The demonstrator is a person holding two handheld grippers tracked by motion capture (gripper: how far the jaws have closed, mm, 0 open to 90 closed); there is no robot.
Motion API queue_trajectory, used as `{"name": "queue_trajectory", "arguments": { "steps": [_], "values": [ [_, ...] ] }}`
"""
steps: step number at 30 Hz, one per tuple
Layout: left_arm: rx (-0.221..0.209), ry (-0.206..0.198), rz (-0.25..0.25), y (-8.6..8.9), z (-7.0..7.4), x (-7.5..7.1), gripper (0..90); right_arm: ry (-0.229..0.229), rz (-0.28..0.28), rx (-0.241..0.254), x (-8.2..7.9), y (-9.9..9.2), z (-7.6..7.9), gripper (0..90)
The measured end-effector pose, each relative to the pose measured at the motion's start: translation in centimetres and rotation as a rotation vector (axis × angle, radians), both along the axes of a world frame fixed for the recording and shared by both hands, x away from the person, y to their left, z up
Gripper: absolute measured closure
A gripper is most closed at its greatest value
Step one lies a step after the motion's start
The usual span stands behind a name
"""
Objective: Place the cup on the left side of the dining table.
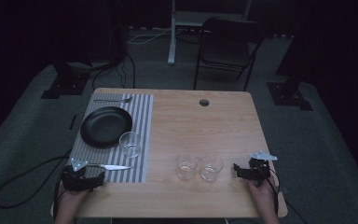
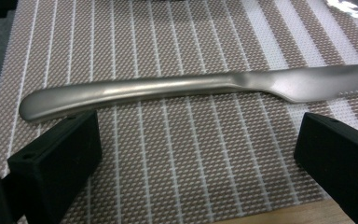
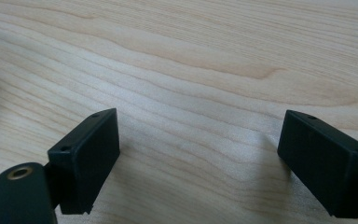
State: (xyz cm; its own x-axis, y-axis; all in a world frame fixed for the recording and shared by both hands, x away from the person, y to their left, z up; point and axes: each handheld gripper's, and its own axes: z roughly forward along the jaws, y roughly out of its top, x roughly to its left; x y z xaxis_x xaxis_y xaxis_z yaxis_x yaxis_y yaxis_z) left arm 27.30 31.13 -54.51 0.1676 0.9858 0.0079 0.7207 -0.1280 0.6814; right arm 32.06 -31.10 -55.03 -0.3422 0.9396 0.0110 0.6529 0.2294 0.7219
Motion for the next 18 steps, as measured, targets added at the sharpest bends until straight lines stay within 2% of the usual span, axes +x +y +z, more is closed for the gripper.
{"name": "queue_trajectory", "arguments": {
  "steps": [3,6,18],
  "values": [
    [0.005,0.003,0.006,-0.01,0.01,0.0,1.1,0.0,0.0,0.0,0.0,0.0,0.0,12.3],
    [0.001,-0.013,0.006,0.02,-0.13,-0.15,1.1,0.0,0.0,0.0,0.0,0.0,0.0,12.3],
    [0.003,-0.011,0.01,-0.02,-0.12,-0.2,1.2,0.0,0.0,0.0,0.0,0.0,0.0,12.3]
  ]
}}
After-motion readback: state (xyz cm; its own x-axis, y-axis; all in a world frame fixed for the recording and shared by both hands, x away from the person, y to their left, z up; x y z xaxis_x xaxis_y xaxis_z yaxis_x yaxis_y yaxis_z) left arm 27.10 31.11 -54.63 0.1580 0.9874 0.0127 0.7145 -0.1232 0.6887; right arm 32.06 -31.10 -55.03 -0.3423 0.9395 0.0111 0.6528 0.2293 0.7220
